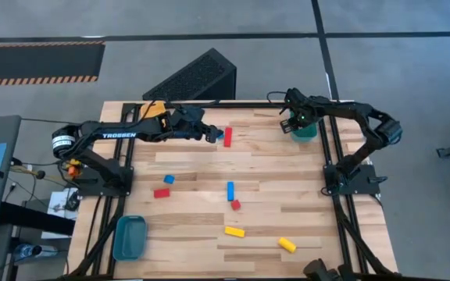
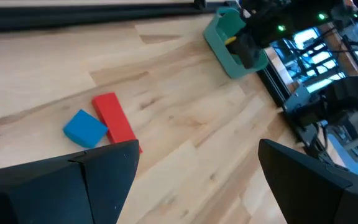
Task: Sort & place blocks by color
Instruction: Put the top right yellow block into the light blue bin, then put the right yellow block into the light blue bin
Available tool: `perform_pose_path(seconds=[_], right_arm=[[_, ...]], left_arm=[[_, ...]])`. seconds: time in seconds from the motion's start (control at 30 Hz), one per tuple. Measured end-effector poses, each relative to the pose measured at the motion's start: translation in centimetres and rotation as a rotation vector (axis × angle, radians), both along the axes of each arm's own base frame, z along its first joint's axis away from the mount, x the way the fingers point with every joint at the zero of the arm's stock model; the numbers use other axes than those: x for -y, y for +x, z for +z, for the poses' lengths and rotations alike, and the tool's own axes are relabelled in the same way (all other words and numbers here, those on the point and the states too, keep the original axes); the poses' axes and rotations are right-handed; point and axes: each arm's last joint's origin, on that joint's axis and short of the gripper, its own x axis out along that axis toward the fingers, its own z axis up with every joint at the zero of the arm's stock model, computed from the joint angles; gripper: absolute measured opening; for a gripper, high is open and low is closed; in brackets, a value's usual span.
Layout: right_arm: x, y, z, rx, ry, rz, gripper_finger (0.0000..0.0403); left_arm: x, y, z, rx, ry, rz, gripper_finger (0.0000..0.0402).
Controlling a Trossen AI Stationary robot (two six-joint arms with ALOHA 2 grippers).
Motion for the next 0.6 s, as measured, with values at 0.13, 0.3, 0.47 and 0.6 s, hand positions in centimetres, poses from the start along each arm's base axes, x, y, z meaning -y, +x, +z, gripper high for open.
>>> perform_pose_path(seconds=[0.13,0.3,0.47,0.6], right_arm=[[-0.1,-0.1,0.3,0.006,-0.01,0.001,0.0196],[-0.8,-0.1,2.2,0.046,-0.064,0.016,0.0211],[-2.2,-0.2,5.1,0.114,-0.15,0.046,0.0214],[-3.8,-0.6,7.4,0.186,-0.208,0.037,0.0214]], left_arm=[[1.0,-0.2,0.6,-0.002,0.013,-0.041,0.0316],[1.8,-1.7,1.8,-0.063,0.115,-0.007,0.0316],[1.4,-3.6,3.3,-0.085,0.184,0.036,0.0316],[1.3,-5.3,4.6,-0.083,0.212,0.079,0.0316]])
